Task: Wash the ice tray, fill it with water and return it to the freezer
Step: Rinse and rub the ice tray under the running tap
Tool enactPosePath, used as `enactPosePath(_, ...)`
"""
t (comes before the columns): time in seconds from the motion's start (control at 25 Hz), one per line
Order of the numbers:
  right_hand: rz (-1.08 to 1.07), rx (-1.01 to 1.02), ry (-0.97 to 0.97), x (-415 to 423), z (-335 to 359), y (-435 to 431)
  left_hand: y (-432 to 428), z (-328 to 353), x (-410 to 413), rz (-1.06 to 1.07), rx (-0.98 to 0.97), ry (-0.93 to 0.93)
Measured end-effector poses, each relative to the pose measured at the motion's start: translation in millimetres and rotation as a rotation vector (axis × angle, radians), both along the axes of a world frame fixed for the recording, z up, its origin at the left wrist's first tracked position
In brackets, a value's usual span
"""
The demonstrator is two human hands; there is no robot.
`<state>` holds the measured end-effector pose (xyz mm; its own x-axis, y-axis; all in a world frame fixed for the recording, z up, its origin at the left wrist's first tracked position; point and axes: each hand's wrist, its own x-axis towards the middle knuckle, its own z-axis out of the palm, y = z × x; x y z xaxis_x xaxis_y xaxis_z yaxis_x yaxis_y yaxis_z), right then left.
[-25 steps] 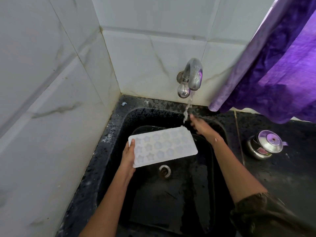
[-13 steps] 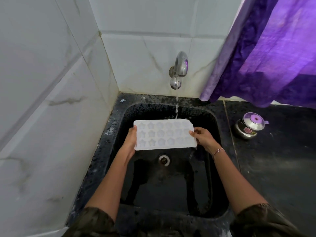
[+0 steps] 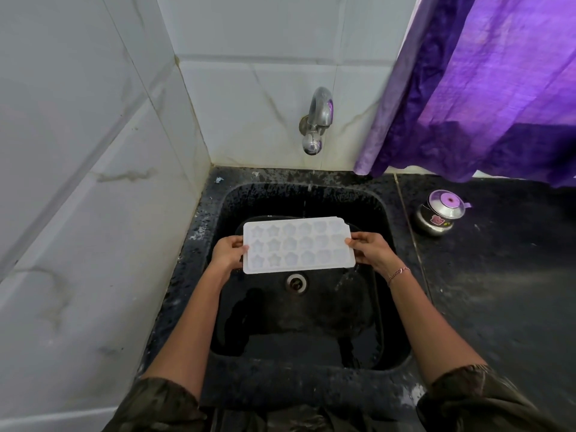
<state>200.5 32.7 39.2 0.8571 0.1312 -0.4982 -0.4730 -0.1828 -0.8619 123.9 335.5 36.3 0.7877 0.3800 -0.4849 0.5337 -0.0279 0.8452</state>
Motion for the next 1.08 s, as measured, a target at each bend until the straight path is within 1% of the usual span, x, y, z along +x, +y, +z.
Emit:
enactPosePath(0.16,0.054,-0.128,-0.134,-8.1,-4.3,-0.6,1.7,-3.3,-5.1,0.036,0.105,-0.063)
enactPosePath(0.28,0.107,-0.263,-0.303,-14.9,-9.9,0.1,-0.4,-6.4,-12.0,-0.004,0.195,-0.108)
enactPosePath(0.44,0.142,-0.407,-0.447,-25.6,-13.2,4.3,2.9,-19.7,-21.8,-0.023,0.303,-0.162)
enactPosePath(0.6,0.157,-0.451,-0.593,-36.9,-16.4,5.4,8.5,-22.3,-30.4,-0.035,0.401,-0.225)
enactPosePath(0.76,0.166,-0.491,-0.714,-40.8,-14.8,8.1,13.4,-16.3,-36.4,-0.046,0.410,-0.314)
enactPosePath(1.08,0.201,-0.529,-0.778,-50.6,-6.3,10.9,21.3,-15.3,-42.0,-0.111,0.470,-0.433)
